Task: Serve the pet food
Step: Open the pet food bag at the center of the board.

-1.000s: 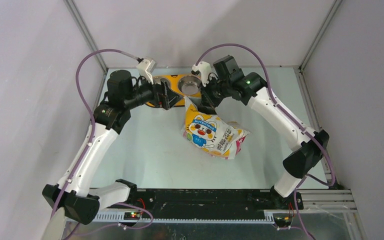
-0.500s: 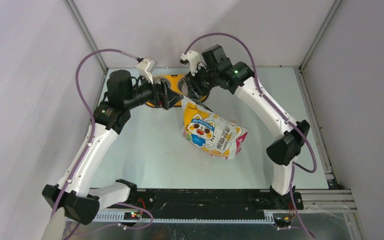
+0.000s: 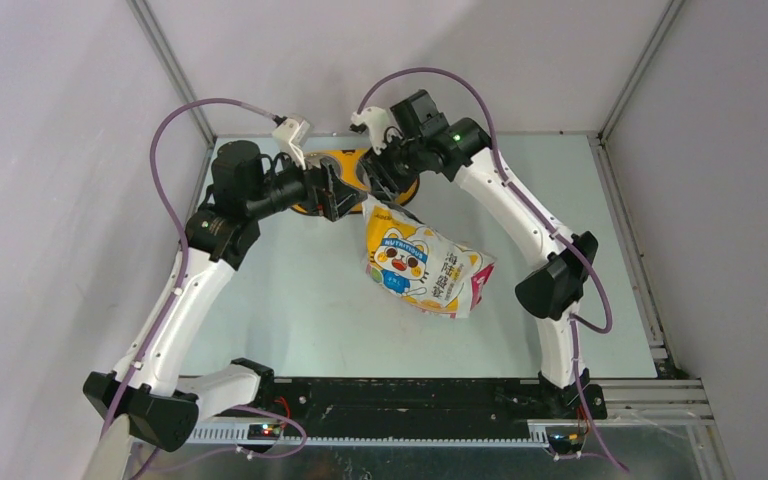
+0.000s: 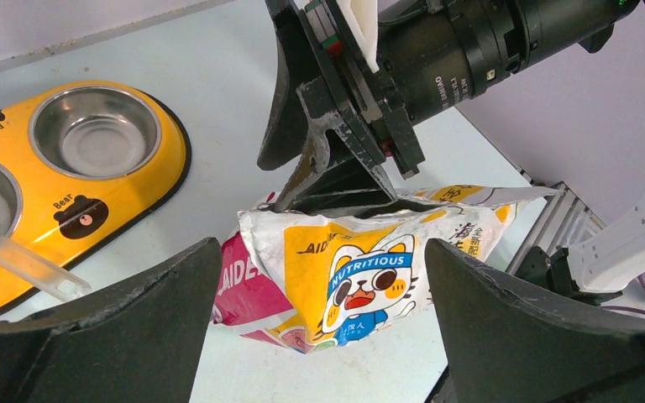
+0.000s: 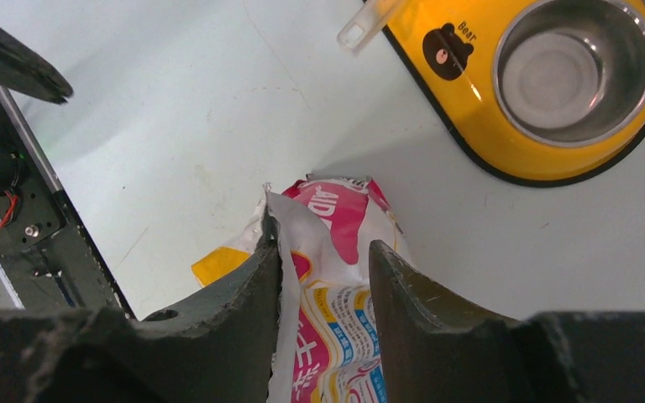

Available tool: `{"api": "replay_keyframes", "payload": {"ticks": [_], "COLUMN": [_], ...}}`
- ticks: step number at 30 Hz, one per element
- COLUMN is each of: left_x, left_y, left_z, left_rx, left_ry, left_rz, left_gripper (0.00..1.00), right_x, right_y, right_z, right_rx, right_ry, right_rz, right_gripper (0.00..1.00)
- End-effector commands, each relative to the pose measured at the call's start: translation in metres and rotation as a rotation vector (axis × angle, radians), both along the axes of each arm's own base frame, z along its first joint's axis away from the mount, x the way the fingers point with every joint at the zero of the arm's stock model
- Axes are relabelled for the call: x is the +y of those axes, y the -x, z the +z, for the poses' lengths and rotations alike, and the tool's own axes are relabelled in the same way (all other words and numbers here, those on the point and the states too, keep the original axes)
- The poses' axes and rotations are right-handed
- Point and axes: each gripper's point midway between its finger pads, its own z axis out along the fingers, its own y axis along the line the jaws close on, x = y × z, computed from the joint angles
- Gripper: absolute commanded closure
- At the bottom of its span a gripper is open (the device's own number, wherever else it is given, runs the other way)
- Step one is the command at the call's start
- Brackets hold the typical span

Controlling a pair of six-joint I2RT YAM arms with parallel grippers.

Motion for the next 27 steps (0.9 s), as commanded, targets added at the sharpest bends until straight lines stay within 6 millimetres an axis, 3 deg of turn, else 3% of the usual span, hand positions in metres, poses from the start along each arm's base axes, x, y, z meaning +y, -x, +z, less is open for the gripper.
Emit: {"api": "replay_keyframes", "payload": {"ticks": [1,9,16,23,27], "left_x": [0.000,-0.002,-0.002,-0.003,-0.003], "left_y": [0.006,0.006,0.006,0.007,0.007], "left_z": [0.015,0.016,0.017,0.019,0.020], "left_rx": [-0.047,-0.042,-0.040,-0.038,-0.041], "left_ry": [0.026,0.039,0.042,0.048,0.047], "left_rz": [-0.018,-0.024,-0.025,-0.030,-0.034], "left_gripper": [0.02,0.02,0.02,0.02,0.02], "right_x": [-0.016,-0.032,-0.034,-0.016,-0.011], "right_y": [0.012,0.032,0.056,0.092,0.104], "right_z": [-0.006,-0.011,-0.009,0.008,0.021], "right_rx": [0.030,0.100,0.164,0.280,0.312], "right_ry": [0.078,0.124,0.140,0.020,-0.046], "right_rz": [0.014,0.028,0.114,0.265,0.323], "right_gripper": [0.54,0.54,0.56,0.90,1.00]}}
